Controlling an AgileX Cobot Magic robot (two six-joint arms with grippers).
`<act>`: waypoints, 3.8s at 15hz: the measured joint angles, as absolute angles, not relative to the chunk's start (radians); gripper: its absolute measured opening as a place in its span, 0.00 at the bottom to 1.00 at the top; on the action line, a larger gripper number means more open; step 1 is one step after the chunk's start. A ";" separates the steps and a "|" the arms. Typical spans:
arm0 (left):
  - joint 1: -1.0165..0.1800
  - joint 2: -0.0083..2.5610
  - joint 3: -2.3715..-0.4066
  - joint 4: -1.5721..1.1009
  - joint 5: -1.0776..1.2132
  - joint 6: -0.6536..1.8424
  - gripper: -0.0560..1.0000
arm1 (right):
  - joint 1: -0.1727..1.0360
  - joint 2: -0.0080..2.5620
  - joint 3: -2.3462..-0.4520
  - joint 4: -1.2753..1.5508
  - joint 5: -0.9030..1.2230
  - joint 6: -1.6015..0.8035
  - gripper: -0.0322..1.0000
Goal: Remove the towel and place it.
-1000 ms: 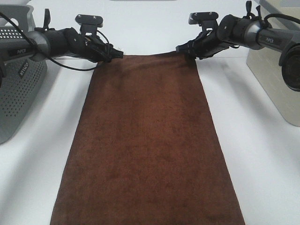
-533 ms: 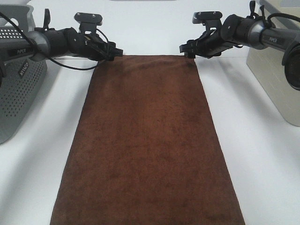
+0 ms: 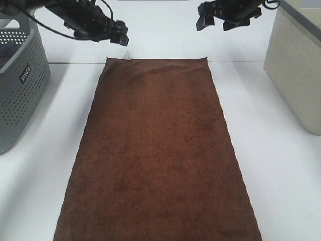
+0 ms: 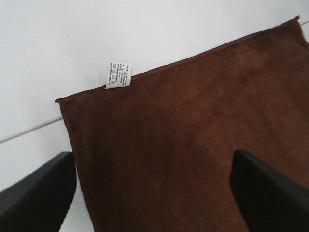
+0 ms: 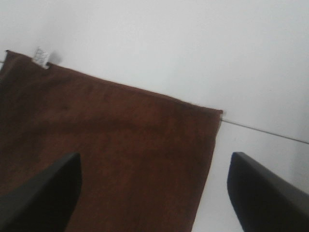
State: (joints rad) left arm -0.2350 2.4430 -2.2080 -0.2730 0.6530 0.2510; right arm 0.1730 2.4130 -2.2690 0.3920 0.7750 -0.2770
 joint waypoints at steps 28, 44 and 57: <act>0.003 0.694 -0.966 0.114 1.034 -0.027 0.81 | 0.011 0.422 -0.943 0.069 1.223 -0.022 0.81; 0.003 -0.004 -0.498 -0.010 1.045 -0.019 0.80 | 0.011 -0.004 -0.533 0.069 1.134 -0.074 0.80; 0.003 -0.004 -0.498 -0.015 1.045 -0.019 0.80 | 0.011 -0.004 -0.503 0.057 1.067 -0.075 0.80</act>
